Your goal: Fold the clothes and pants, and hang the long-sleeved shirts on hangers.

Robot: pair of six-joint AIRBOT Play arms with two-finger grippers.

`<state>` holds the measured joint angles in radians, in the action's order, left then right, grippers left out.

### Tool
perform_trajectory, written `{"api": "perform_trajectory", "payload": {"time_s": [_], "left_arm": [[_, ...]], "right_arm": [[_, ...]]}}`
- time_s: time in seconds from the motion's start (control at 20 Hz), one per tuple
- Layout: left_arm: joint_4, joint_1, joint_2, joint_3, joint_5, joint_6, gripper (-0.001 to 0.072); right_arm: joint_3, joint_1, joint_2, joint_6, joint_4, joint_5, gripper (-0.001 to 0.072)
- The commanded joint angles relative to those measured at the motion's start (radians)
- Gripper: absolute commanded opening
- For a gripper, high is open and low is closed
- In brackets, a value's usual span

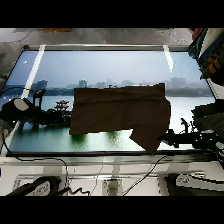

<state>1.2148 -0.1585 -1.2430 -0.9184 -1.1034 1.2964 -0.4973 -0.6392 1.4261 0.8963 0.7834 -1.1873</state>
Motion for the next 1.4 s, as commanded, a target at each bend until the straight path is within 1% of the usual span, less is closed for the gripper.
{"api": "perform_trajectory", "payload": {"time_s": [0.0,0.1,0.2,0.4,0.7,0.75,0.85,0.9,1.0,1.1,1.25,1.35], "left_arm": [[-0.108,0.0,-0.09,0.001,-0.02,-0.061,0.0506],[-0.175,0.0,-0.14,0.0,-0.06,-0.096,0.0507],[-0.177,-0.002,-0.187,0.0,-0.085,-0.102,0.0507],[-0.176,-0.005,-0.265,0.0,-0.158,-0.152,0.0506],[-0.176,0.016,-0.31,0.001,-0.163,-0.16,0.0502],[-0.176,0.024,-0.317,0.001,-0.165,-0.16,0.0445],[-0.176,0.039,-0.329,0.001,-0.171,-0.16,0.013],[-0.177,0.04,-0.328,0.0,-0.171,-0.163,0.0019],[-0.177,0.038,-0.315,-0.002,-0.188,-0.199,0.0017],[-0.176,0.03,-0.274,-0.003,-0.196,-0.205,0.0017],[-0.178,0.008,-0.15,-0.003,-0.195,-0.205,0.0017],[-0.18,-0.013,-0.039,-0.003,-0.18,-0.205,0.0017]], "right_arm": [[0.001,0.0,0.0,-0.006,0.021,0.004,0.0015],[0.001,0.0,0.0,-0.011,0.021,0.003,0.0015],[0.001,0.0,0.0,-0.013,0.021,0.004,0.0015],[0.0,0.0,0.0,-0.018,0.021,0.003,0.0015],[0.001,0.0,0.0,-0.018,0.002,0.0,0.0015],[0.0,0.0,0.0,-0.018,-0.006,-0.003,0.0015],[-0.002,0.0,-0.006,-0.02,-0.023,-0.013,0.0015],[-0.01,0.0,-0.016,-0.021,-0.03,-0.03,0.0014],[-0.03,0.0,-0.047,-0.023,-0.044,-0.049,0.0013],[-0.045,0.0,-0.105,-0.027,-0.089,-0.053,0.0013],[-0.046,0.0,-0.242,-0.026,-0.147,-0.072,0.0013],[-0.046,0.0,-0.357,-0.024,-0.219,-0.092,0.0013]]}}
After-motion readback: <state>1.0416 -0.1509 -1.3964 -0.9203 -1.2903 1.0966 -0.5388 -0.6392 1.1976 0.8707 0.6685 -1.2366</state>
